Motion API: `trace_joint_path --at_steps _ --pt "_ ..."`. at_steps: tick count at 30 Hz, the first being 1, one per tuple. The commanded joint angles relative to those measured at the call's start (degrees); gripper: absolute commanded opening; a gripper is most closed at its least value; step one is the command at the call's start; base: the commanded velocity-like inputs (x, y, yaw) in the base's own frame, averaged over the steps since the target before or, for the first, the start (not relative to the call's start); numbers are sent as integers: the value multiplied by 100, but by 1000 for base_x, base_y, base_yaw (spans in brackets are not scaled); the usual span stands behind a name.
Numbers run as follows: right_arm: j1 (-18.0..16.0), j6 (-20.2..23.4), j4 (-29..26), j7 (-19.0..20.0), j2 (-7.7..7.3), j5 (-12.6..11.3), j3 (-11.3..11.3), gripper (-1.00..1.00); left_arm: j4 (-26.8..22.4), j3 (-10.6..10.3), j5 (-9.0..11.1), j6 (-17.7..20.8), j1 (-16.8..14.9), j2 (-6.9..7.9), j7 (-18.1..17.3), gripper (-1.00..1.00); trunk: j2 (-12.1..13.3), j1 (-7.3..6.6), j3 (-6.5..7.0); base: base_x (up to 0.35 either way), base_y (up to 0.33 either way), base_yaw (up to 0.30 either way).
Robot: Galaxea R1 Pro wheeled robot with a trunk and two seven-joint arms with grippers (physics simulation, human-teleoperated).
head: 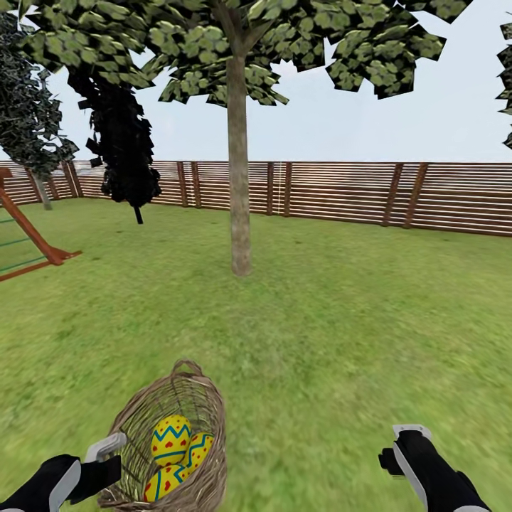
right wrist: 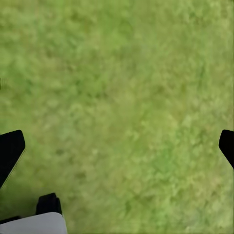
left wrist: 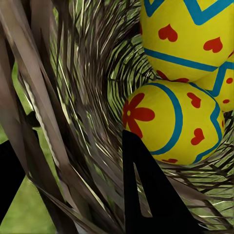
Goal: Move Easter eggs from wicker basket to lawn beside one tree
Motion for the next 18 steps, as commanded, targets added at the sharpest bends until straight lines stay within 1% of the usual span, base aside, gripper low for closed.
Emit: trace_joint_path --at_steps 1,18 --pt "-3 25 -8 -23 0 -22 0 100 -10 51 53 48 -5 -3 -18 -100 -6 4 -8 329 0 0" --pt "-3 25 -8 -23 0 -22 0 100 -10 51 53 48 -5 -8 -18 -100 -6 4 -8 329 0 0"
